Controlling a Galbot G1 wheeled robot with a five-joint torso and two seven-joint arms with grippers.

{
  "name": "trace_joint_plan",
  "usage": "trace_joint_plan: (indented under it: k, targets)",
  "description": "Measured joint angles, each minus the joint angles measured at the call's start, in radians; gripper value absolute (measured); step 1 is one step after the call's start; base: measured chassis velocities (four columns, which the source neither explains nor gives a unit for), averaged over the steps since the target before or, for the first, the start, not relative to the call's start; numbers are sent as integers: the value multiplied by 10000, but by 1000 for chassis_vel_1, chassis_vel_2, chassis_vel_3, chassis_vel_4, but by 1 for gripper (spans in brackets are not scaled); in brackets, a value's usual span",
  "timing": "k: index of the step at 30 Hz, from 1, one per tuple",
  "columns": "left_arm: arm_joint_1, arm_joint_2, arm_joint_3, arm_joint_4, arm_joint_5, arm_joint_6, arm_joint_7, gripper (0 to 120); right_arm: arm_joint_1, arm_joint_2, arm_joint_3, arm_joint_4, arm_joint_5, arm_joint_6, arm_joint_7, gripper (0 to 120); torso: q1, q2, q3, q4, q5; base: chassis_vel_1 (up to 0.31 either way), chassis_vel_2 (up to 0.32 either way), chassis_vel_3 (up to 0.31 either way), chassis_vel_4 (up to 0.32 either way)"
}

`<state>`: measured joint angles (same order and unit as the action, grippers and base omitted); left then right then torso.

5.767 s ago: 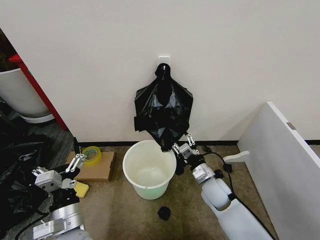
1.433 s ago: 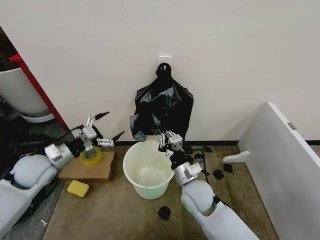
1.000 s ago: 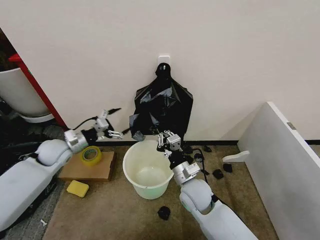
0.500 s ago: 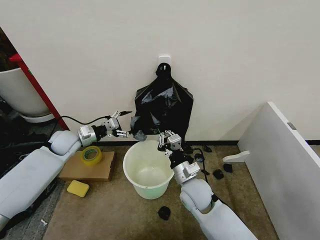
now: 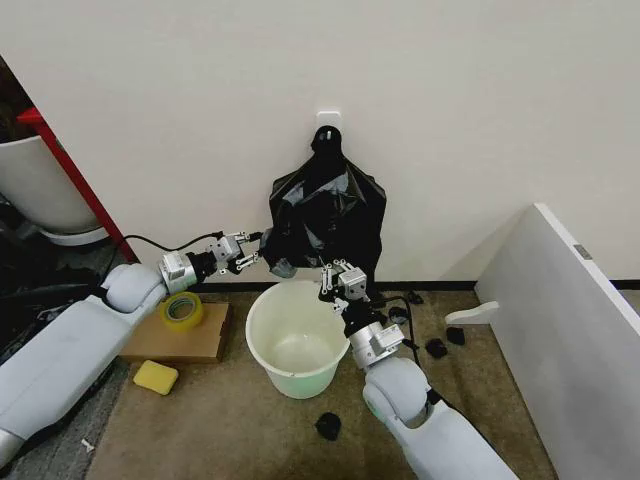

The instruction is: Place the garbage bag over the trash bin.

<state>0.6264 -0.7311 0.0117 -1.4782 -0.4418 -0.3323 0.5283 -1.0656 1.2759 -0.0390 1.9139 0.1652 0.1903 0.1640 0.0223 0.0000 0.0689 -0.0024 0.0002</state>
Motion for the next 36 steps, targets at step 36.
trace_joint_plan:
  k: [36]
  targets:
    - [7220, -1236, -2685, -7024, -1722, 194, -6973, 0, -4979, -2520, 944, 5938, 3383, -2639, 3109, 0, -1, 1, -1, 0, 1, 0, 0, 0, 0]
